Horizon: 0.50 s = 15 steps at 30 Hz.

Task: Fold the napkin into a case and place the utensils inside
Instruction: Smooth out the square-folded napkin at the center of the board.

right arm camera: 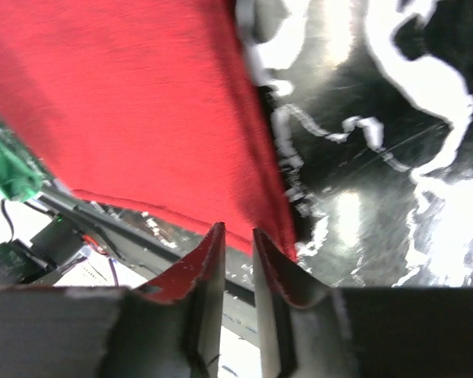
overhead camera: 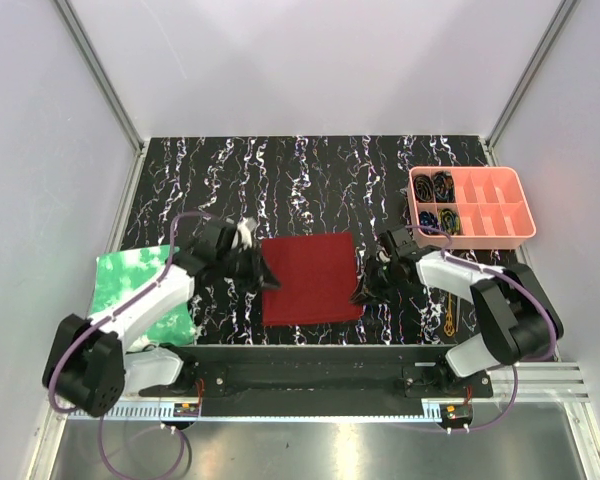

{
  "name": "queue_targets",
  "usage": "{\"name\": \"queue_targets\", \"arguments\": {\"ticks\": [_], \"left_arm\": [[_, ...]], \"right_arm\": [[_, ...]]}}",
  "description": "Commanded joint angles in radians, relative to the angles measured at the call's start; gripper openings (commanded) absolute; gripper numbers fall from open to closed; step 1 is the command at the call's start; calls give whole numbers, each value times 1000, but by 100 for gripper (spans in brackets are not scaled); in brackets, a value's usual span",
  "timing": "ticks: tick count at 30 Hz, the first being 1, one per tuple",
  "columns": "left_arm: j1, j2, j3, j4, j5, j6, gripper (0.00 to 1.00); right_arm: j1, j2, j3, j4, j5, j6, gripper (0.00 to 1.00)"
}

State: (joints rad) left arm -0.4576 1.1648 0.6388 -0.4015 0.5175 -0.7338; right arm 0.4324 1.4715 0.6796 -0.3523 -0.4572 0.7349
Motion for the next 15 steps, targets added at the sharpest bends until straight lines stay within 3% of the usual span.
{"name": "queue_targets", "arguments": {"ticks": [1,8,12,15], "left_arm": [[7,123,84,96,50,14,16],[94,237,-65,112,-14,105,13],[137,243,-83,85,-57,137,11],[140,225,-73,96,-15,126,12]], "right_arm": [[11,46,-28,58,-11,32,27],[12,21,-51,62,9,41,27],[11,7,18,36,-6,9,28],[12,35,111,32,-27,-25,29]]}}
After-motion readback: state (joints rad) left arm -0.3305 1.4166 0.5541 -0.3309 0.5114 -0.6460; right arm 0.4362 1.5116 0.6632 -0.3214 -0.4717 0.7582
